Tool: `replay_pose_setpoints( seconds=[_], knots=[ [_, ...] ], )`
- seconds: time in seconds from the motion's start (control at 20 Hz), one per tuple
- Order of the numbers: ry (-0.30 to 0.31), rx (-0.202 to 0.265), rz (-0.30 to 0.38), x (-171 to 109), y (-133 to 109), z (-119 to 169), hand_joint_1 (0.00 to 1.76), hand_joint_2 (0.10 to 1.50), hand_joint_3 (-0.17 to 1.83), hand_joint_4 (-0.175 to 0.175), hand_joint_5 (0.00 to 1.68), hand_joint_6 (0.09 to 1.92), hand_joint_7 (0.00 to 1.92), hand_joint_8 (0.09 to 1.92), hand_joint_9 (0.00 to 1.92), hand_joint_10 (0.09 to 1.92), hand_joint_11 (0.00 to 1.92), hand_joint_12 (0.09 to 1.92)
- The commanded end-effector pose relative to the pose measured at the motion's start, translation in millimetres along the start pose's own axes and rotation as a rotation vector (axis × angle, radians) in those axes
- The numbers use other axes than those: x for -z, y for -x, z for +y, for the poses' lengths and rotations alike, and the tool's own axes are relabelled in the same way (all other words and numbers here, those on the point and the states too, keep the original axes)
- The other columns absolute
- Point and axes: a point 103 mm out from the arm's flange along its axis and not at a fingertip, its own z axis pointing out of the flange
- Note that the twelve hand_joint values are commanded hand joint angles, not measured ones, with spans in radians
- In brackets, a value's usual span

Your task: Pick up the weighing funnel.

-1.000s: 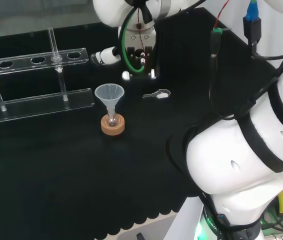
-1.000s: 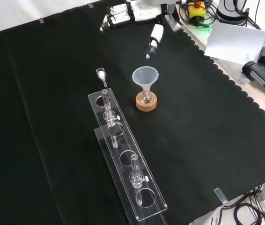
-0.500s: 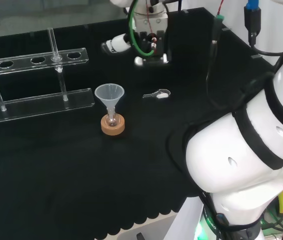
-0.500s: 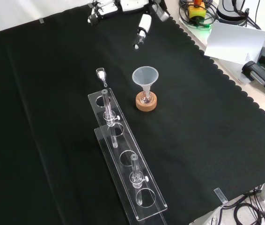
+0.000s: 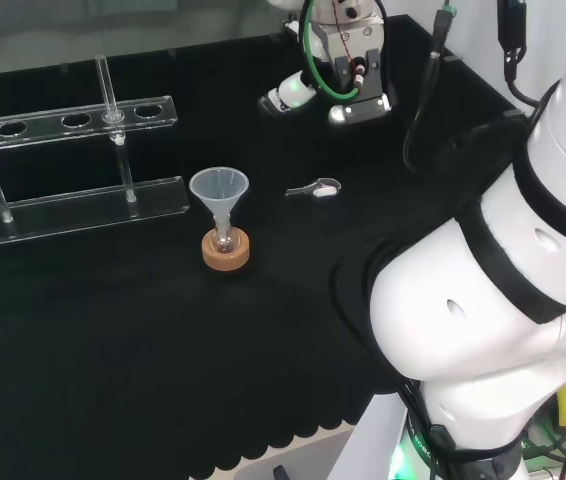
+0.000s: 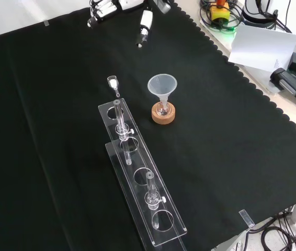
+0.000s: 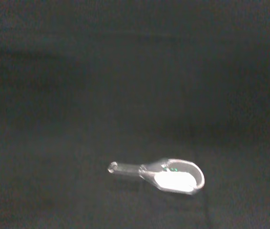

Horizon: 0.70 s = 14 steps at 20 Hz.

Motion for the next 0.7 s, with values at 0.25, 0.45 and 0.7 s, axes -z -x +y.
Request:
replay_pose_setpoints(
  seconds=[0.25,0.45,0.7],
  knots=[
    [-0.073,-0.038,-0.009,-45.9,-3.3,7.1,0.5,0.7,0.01,0.064,0.31,0.09,0.36,0.49,0.24,0.75,0.0,1.15],
    [-0.079,-0.043,0.0,-62.9,-12.9,5.2,0.51,0.7,0.01,0.072,0.39,0.09,0.43,0.46,0.27,0.73,0.0,1.17],
    [-0.094,-0.049,0.01,-83.1,-10.8,7.0,0.55,0.71,0.02,0.082,0.48,0.09,0.52,0.42,0.33,0.69,0.0,1.2]
  ],
)
